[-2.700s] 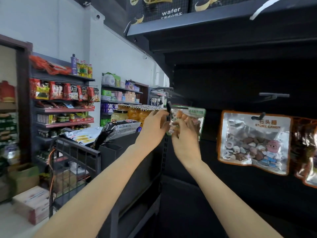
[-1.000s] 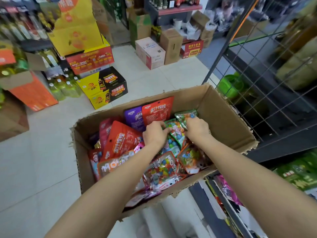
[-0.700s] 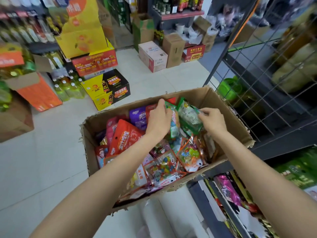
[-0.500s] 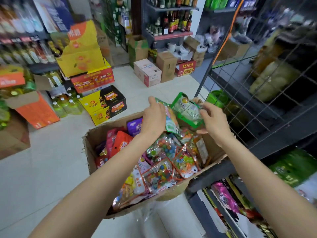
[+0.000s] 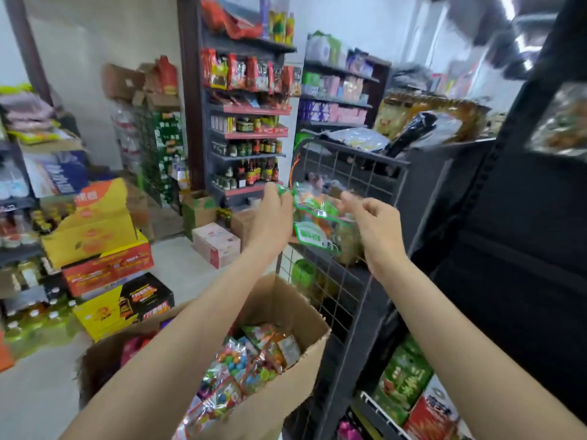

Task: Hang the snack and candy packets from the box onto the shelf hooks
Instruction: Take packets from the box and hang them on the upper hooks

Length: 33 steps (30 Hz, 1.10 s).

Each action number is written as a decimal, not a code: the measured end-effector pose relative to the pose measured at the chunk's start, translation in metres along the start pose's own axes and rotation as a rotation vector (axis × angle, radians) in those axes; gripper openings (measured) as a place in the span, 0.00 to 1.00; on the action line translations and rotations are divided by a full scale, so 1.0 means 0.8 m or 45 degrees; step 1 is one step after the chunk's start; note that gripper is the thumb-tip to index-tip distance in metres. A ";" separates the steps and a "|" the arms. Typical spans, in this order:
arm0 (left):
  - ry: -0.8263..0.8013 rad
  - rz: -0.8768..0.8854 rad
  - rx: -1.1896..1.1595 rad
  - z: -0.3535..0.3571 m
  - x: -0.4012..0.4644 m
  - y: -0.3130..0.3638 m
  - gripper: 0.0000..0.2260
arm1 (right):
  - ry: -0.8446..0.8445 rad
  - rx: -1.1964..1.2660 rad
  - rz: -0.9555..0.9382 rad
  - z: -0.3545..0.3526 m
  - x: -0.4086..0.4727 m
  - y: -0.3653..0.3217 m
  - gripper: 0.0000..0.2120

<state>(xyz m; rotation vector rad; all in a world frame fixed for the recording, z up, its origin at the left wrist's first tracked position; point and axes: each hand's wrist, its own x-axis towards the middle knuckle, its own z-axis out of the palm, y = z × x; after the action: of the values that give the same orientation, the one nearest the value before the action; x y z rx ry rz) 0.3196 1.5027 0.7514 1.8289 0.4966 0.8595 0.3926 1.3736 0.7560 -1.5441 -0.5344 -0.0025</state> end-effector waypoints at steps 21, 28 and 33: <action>-0.148 0.403 -0.268 0.199 -0.072 0.261 0.05 | -0.001 -0.138 -0.319 -0.318 -0.036 -0.170 0.31; -0.089 0.555 -0.158 0.202 -0.055 0.292 0.03 | 0.056 -0.014 -0.383 -0.321 -0.013 -0.184 0.31; 0.076 0.503 -0.076 0.193 -0.038 0.284 0.06 | 0.183 -0.083 -0.456 -0.315 0.008 -0.189 0.34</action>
<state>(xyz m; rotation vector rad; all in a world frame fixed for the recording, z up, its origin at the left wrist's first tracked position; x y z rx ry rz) 0.4042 1.2946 0.9122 1.8799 0.1423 1.1838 0.4306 1.1303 0.9167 -1.4801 -0.6944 -0.4056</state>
